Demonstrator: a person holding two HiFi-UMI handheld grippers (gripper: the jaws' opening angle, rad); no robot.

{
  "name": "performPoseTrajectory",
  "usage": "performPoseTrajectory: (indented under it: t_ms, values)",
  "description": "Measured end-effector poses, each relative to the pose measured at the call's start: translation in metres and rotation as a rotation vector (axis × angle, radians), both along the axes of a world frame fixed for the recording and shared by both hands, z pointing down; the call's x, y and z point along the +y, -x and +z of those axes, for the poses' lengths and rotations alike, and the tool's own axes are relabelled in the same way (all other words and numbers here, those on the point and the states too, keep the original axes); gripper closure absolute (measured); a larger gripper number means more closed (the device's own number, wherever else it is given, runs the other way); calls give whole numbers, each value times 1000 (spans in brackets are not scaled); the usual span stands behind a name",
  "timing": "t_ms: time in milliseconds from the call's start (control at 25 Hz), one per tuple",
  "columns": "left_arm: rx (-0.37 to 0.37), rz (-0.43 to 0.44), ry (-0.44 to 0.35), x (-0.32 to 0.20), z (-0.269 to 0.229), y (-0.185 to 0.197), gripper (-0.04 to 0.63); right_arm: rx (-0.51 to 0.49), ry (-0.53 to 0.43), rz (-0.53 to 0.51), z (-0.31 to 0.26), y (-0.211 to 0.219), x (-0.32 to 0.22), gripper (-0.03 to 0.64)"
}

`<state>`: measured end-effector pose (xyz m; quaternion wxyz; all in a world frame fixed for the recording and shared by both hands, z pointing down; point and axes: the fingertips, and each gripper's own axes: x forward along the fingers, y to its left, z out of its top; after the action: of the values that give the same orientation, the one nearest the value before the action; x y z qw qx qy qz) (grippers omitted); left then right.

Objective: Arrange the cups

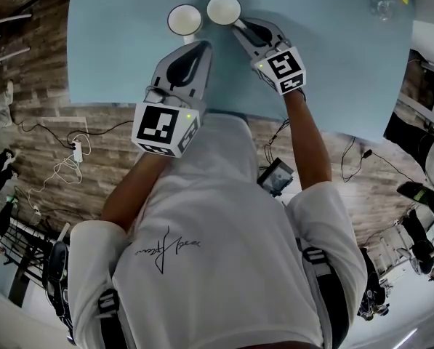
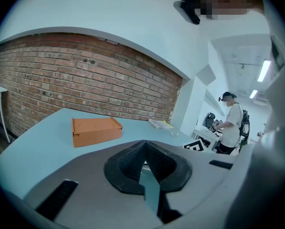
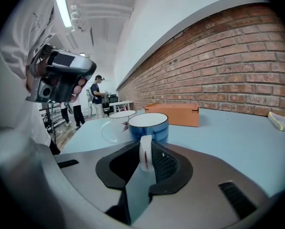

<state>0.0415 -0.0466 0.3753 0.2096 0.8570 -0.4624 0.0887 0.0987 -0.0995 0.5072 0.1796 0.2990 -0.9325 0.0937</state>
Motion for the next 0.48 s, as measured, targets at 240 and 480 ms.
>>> performPoseTrajectory:
  t_ms: [240, 480]
  values:
    - [2, -3, 0, 4, 2, 3, 589, 25, -13, 42, 2, 0, 2, 541]
    - [8, -9, -9, 8, -2, 7, 589, 17, -20, 73, -6, -1, 5, 543]
